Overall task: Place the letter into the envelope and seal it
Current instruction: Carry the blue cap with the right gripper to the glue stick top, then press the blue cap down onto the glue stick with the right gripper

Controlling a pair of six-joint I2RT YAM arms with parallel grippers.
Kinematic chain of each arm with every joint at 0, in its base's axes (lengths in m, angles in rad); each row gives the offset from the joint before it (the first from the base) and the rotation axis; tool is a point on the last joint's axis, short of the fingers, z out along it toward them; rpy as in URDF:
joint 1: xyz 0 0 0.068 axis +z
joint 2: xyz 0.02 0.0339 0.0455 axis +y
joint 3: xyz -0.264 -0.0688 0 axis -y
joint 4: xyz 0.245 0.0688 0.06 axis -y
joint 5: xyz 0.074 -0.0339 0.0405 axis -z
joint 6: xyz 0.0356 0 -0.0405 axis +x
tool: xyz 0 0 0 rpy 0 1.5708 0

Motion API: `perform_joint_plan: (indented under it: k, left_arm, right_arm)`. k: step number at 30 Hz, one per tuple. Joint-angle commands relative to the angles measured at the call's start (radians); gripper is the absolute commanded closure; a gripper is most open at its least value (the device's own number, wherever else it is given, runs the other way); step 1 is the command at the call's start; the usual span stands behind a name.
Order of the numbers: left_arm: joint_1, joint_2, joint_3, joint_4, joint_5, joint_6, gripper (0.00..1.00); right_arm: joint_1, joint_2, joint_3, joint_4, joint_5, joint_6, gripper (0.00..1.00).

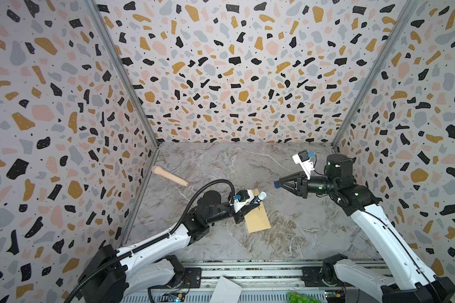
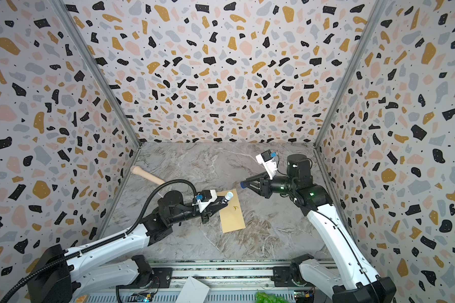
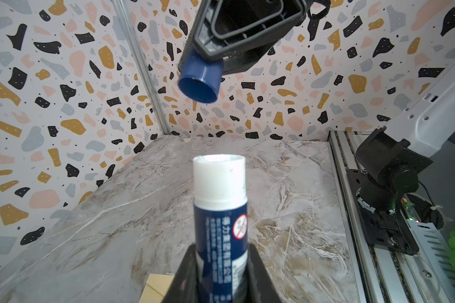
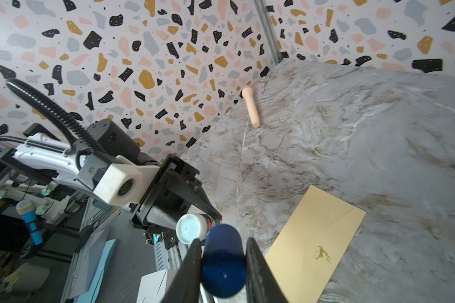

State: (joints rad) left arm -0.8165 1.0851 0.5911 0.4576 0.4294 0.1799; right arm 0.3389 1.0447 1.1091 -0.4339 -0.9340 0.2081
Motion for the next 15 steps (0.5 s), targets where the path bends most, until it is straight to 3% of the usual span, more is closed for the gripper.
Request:
perform_joint_plan:
  k: [1,15]
  left_arm:
    - [-0.008,-0.004,0.045,0.062,0.035,0.028,1.00]
    - [-0.012,-0.002,0.054,0.046,0.042,0.038,1.00]
  right_arm:
    - [0.034,-0.005,-0.004,-0.016,-0.059,-0.001,0.83]
    - [0.126,0.032,-0.003,-0.022,-0.002,-0.013,0.82]
